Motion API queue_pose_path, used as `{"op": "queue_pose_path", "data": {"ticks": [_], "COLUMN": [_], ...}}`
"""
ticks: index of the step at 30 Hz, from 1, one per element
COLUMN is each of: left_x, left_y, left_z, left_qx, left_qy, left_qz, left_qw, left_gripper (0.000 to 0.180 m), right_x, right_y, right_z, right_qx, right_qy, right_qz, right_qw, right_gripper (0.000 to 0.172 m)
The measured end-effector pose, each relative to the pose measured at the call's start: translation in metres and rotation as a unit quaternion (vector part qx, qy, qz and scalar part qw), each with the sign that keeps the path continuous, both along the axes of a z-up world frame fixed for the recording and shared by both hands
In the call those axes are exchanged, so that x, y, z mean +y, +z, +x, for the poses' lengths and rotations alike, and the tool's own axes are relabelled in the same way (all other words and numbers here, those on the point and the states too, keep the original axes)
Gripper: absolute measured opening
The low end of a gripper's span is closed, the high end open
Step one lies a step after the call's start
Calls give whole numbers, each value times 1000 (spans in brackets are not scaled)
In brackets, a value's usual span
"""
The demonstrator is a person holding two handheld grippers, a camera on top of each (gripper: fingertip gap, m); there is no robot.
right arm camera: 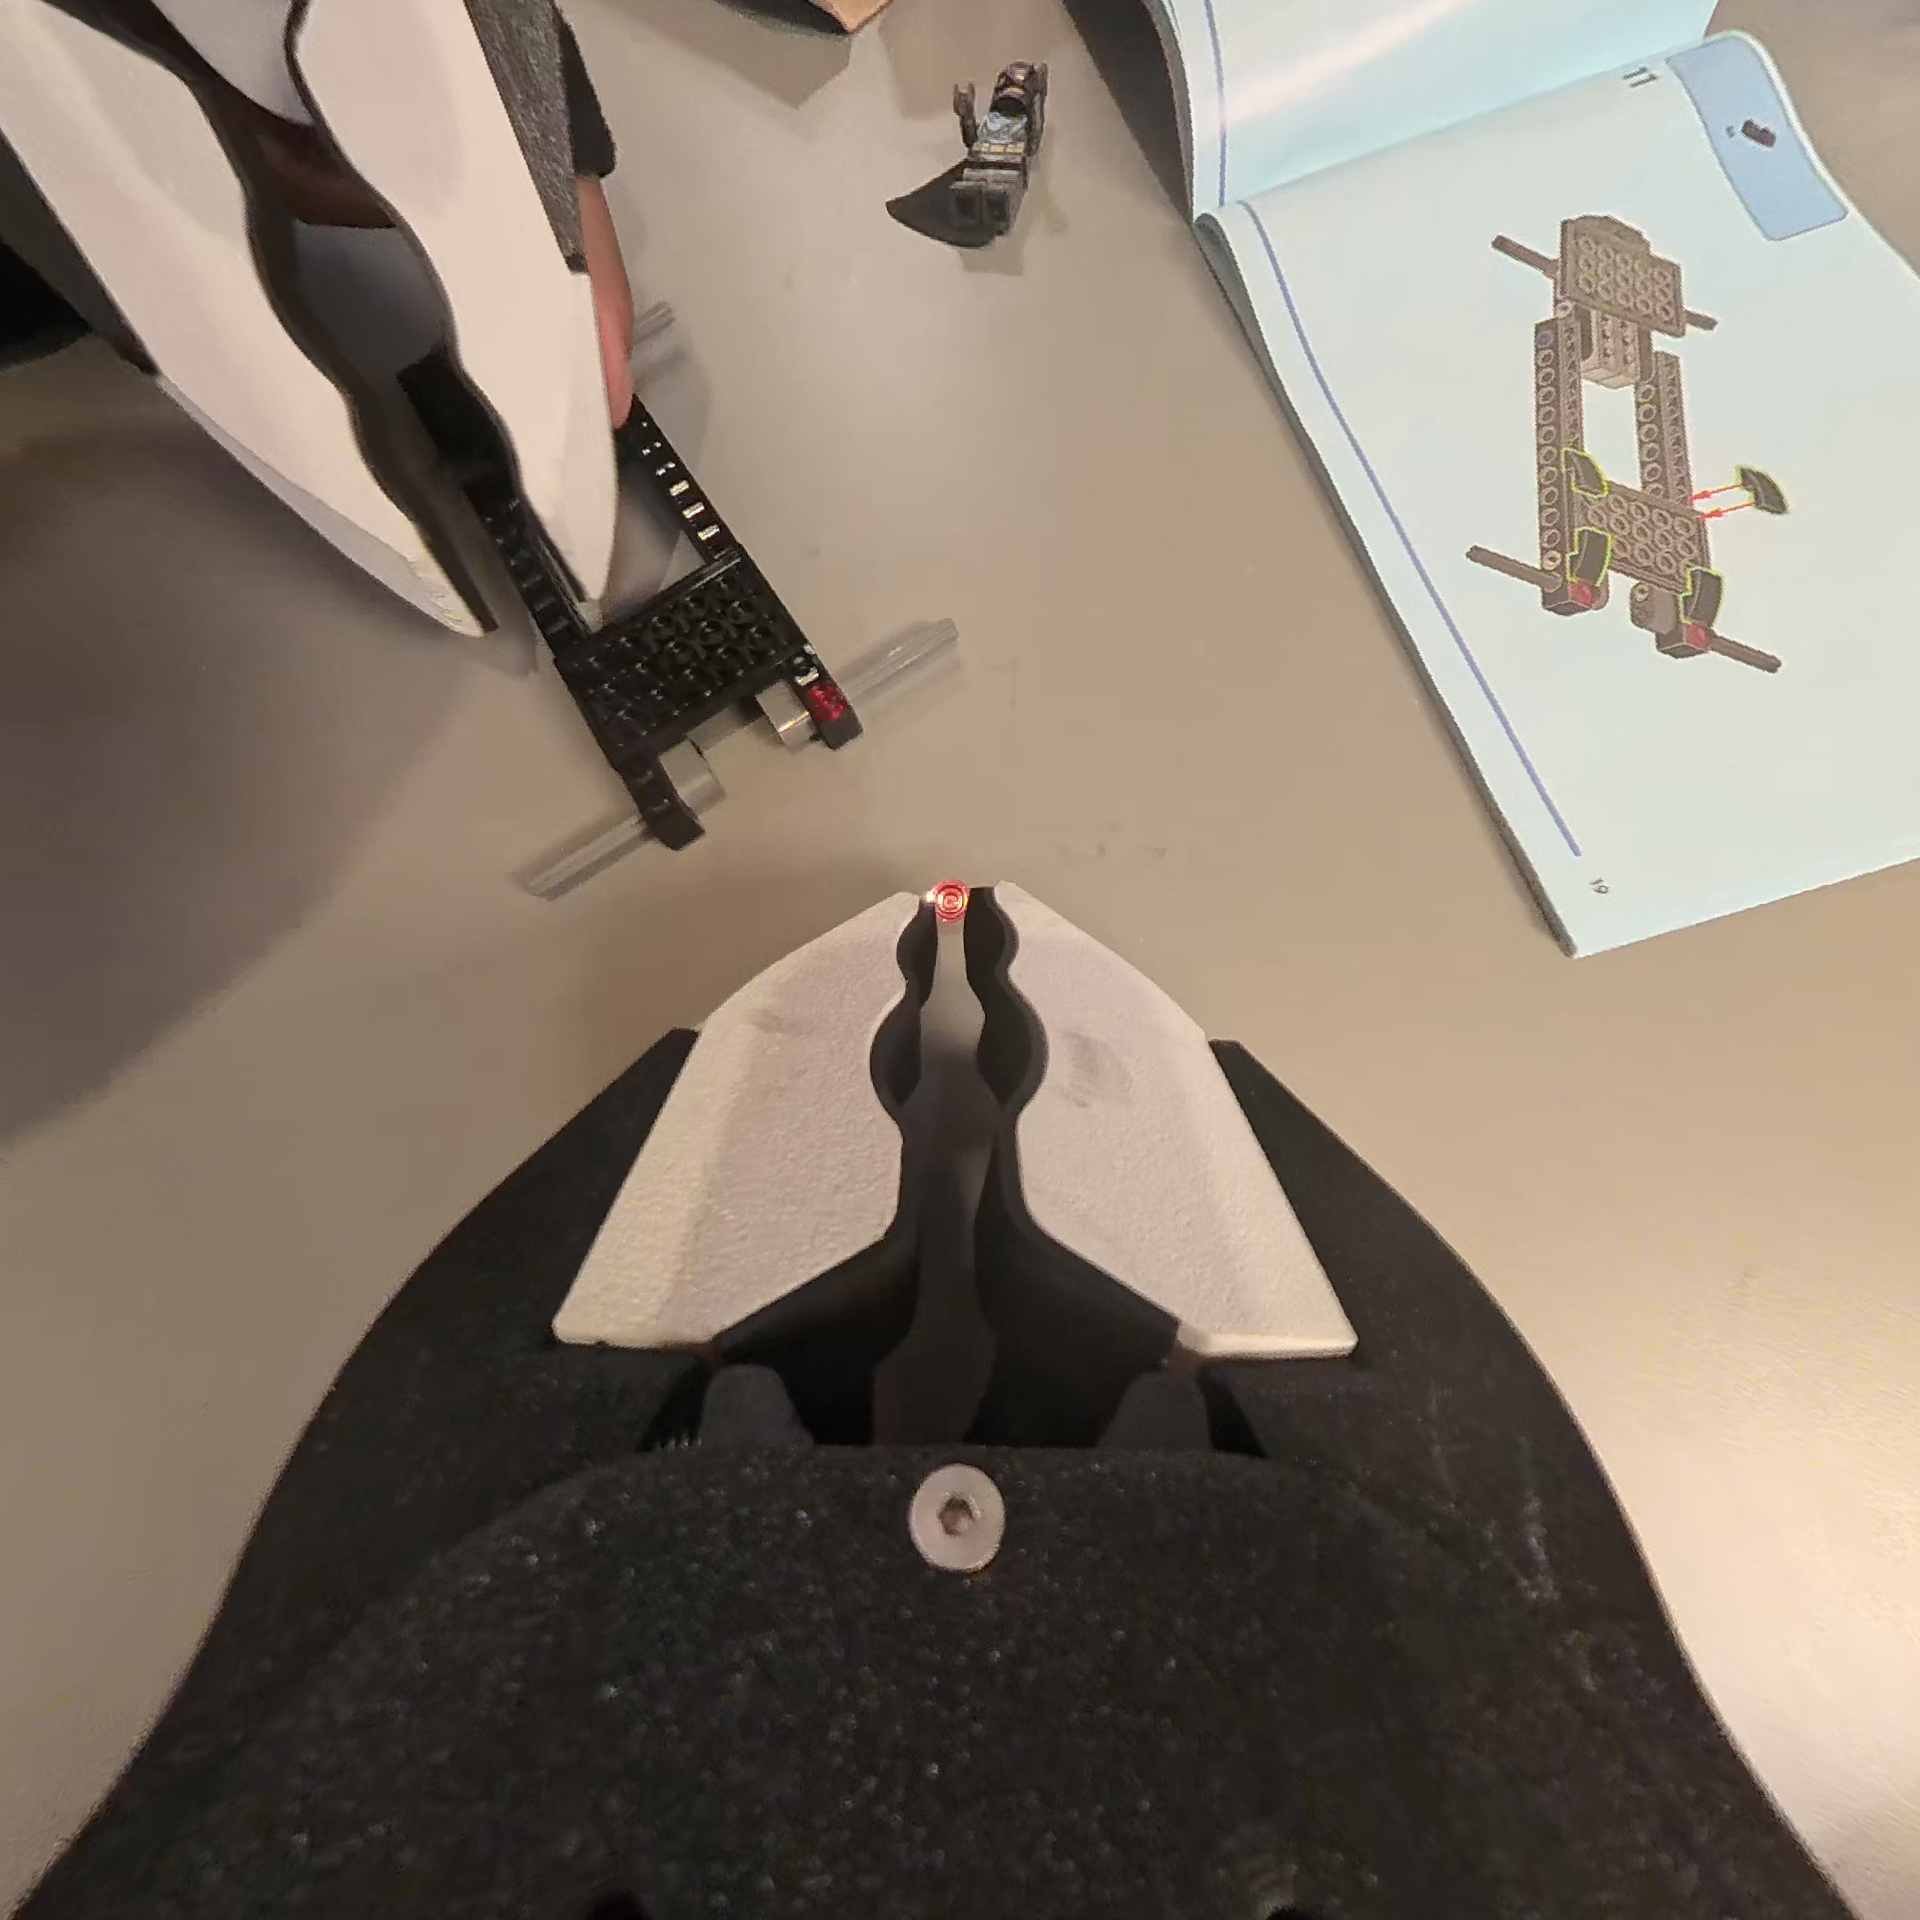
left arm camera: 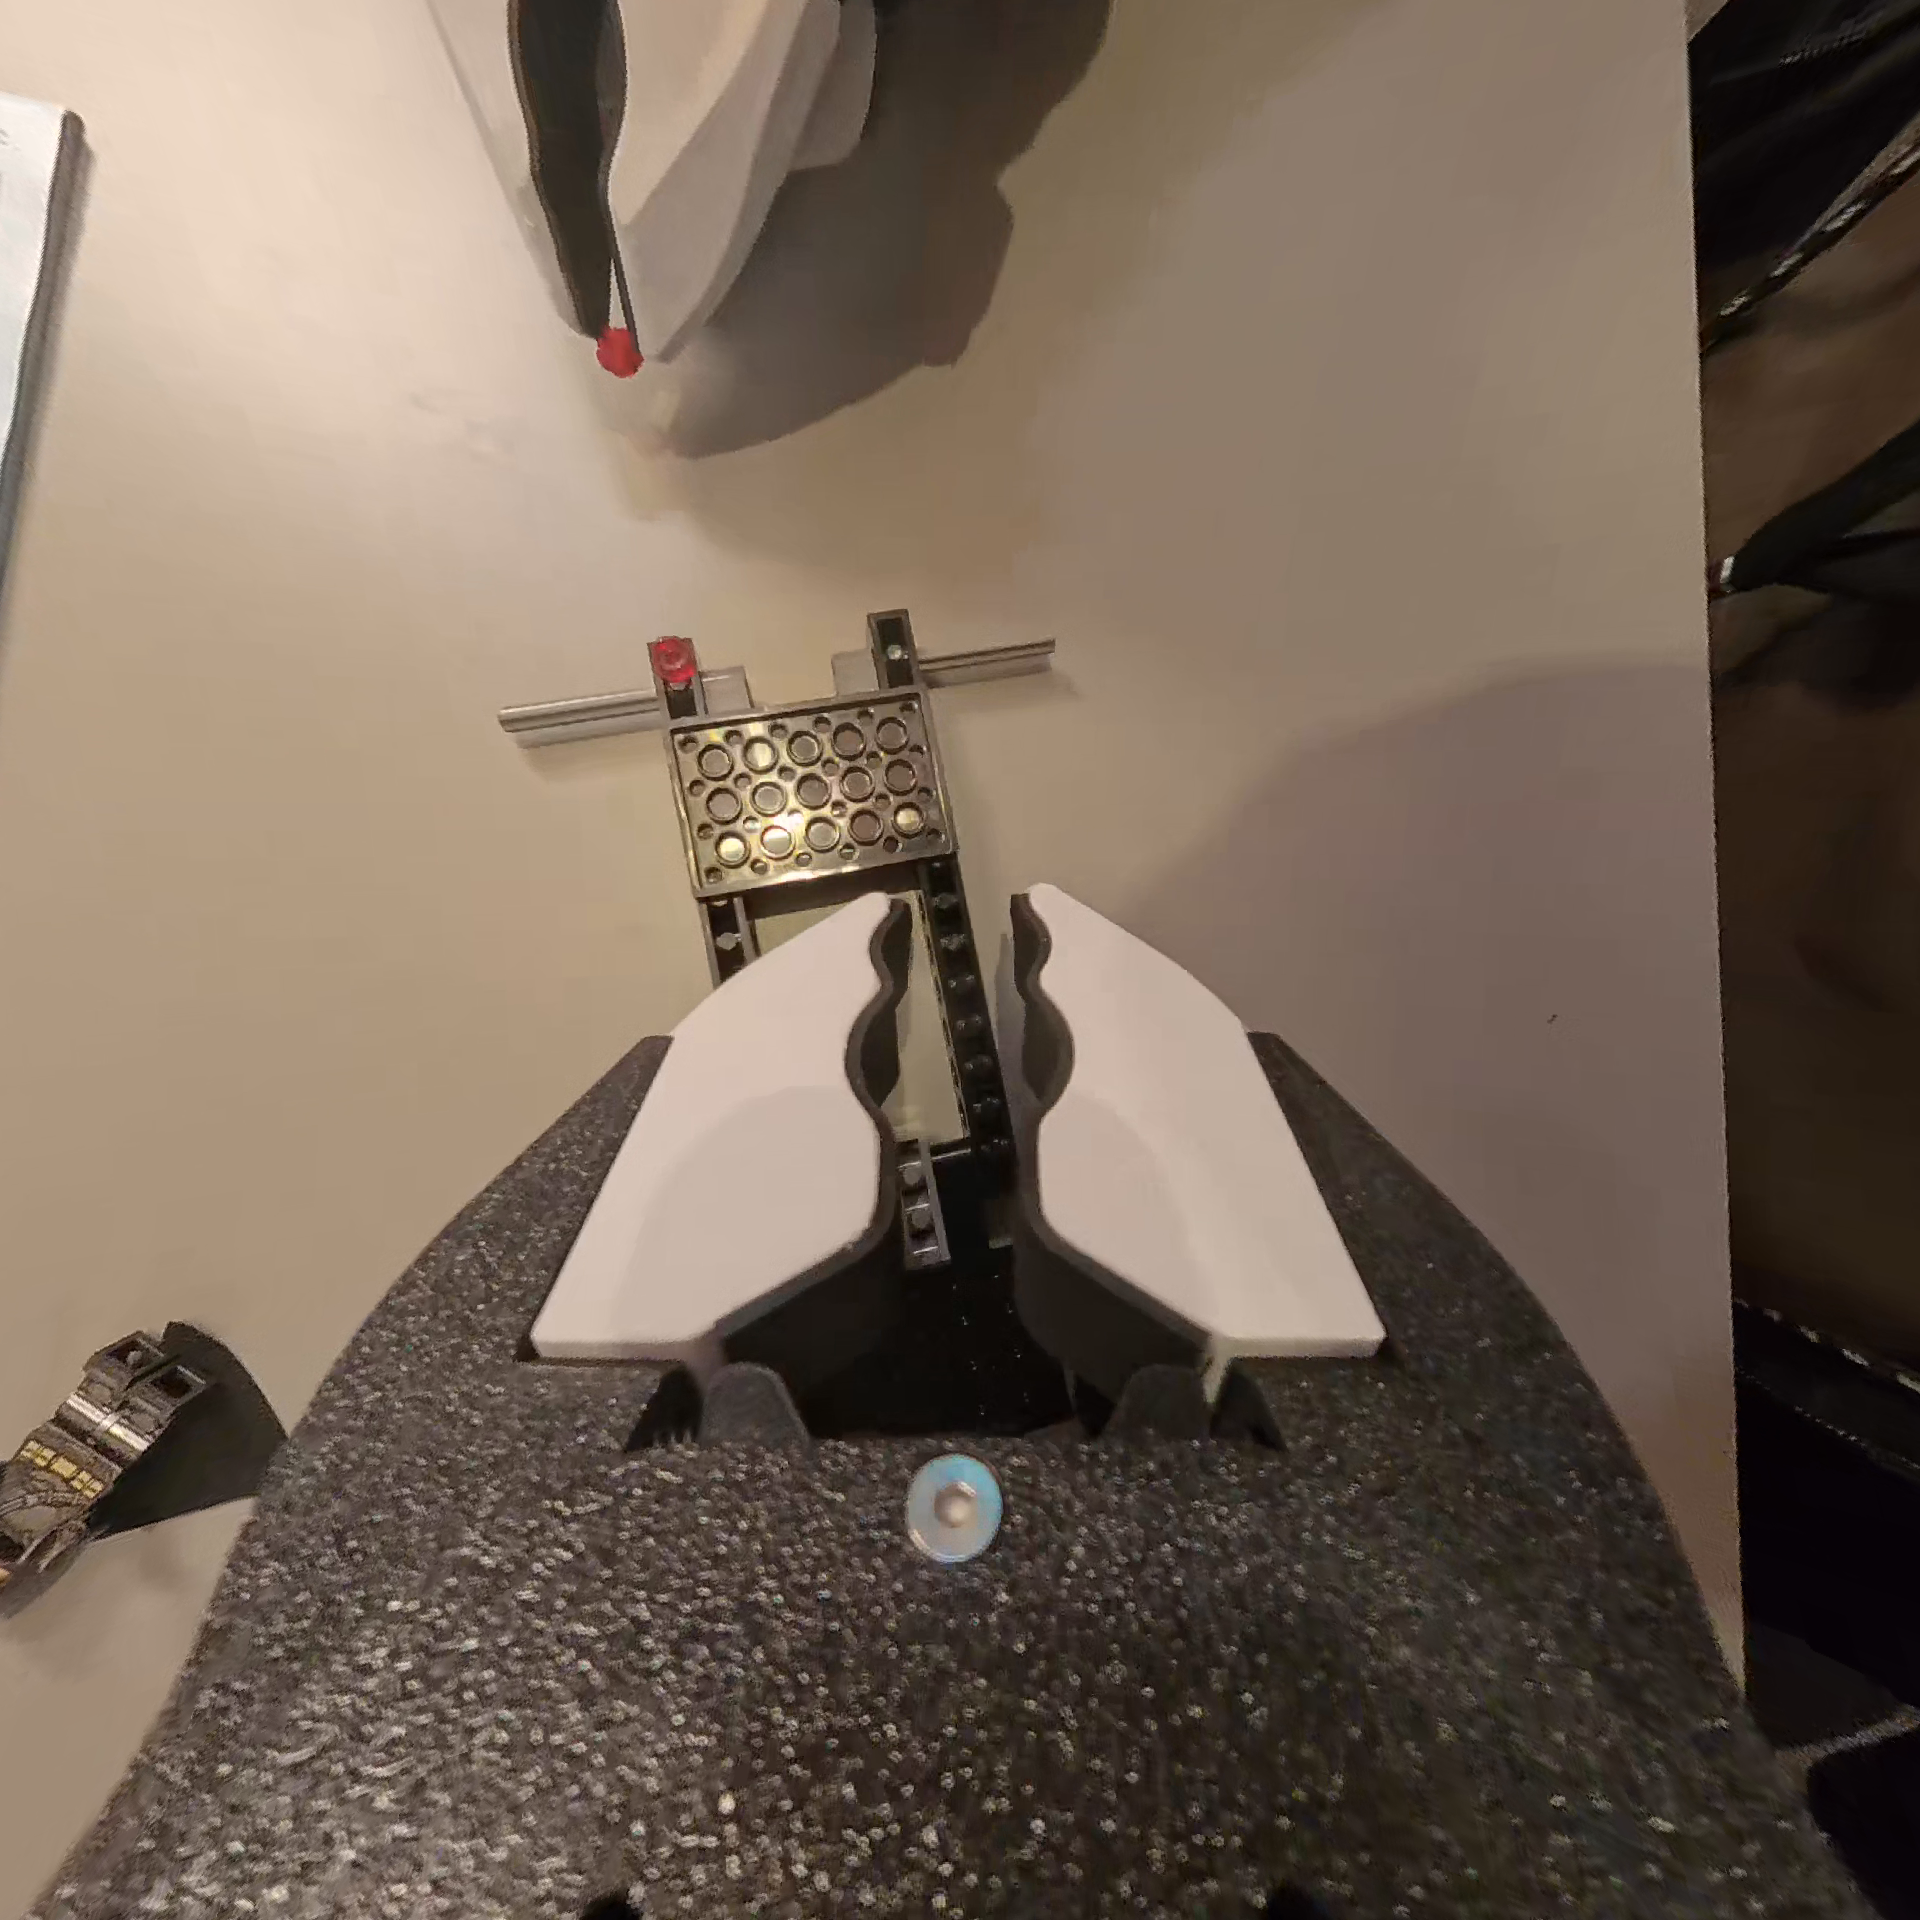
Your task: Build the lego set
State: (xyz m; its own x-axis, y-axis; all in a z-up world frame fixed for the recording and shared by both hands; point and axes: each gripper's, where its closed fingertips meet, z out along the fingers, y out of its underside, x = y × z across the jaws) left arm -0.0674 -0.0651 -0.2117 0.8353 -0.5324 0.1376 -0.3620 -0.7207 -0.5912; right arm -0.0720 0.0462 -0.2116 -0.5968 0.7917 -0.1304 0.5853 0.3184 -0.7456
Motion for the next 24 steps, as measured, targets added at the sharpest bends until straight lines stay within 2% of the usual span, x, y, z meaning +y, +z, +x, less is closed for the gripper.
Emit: {"op": "queue_pose_path", "data": {"ticks": [8,24], "left_x": [0,5], "left_y": [-12,-15], "left_z": [-3,0], "left_qx": [42,121], "left_qy": [6,0], "left_qz": [-18,-5], "left_qw": [999,993], "left_gripper": [19,19], "right_x": [-13,-47], "right_y": [4,10], "right_z": [4,14], "right_qx": [8,24], "right_qy": [21,79], "right_qz": [-13,5], "right_qw": [1000,997], "right_gripper": [6,6]}}
